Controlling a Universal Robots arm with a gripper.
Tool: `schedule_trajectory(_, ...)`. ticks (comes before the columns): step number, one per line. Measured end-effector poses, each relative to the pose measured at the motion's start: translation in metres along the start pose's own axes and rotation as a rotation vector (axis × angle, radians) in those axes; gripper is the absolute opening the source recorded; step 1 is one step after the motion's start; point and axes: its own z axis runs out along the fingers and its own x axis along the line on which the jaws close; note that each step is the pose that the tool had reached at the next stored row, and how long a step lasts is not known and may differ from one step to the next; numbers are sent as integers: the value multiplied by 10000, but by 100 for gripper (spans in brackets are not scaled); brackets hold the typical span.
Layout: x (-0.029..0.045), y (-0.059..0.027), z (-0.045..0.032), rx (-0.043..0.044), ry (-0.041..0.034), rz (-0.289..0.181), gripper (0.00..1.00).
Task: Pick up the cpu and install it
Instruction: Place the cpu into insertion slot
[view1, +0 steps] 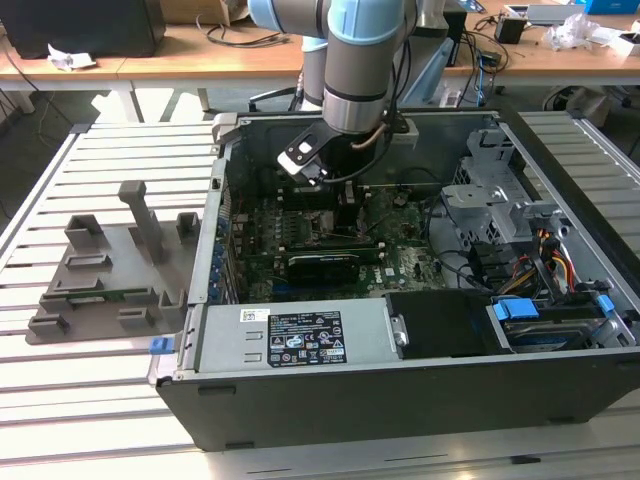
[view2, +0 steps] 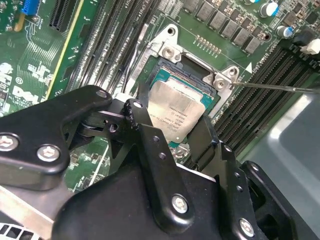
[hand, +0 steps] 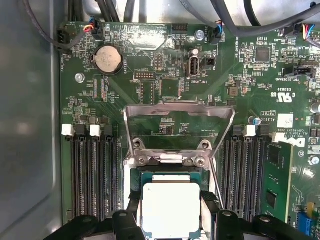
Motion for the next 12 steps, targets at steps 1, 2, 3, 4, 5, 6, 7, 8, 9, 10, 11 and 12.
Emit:
schedule_trajectory(1,-5,0,8,-1,1,2,55)
schedule_trajectory(2,-6,0,16,0,0,4,55)
schedule_trajectory(3,-6,1,20,0,1,6,55)
schedule_trajectory(4,-6,1,23,1,-1,7,55)
schedule_trajectory(5,-6,1,25,2,0,7,55)
schedule_trajectory(6,-6,-2,27,2,6,7,55)
schedule_trajectory(7,-6,-4,28,0,14,6,55)
schedule_trajectory(8,-5,-5,32,-1,21,3,55)
schedule_trajectory(9,-5,-6,38,0,21,5,55)
schedule_trajectory(10,-5,-6,49,0,20,6,55)
schedule_trajectory(11,-5,-5,58,1,20,5,55)
schedule_trajectory(12,-6,-5,59,1,18,6,55)
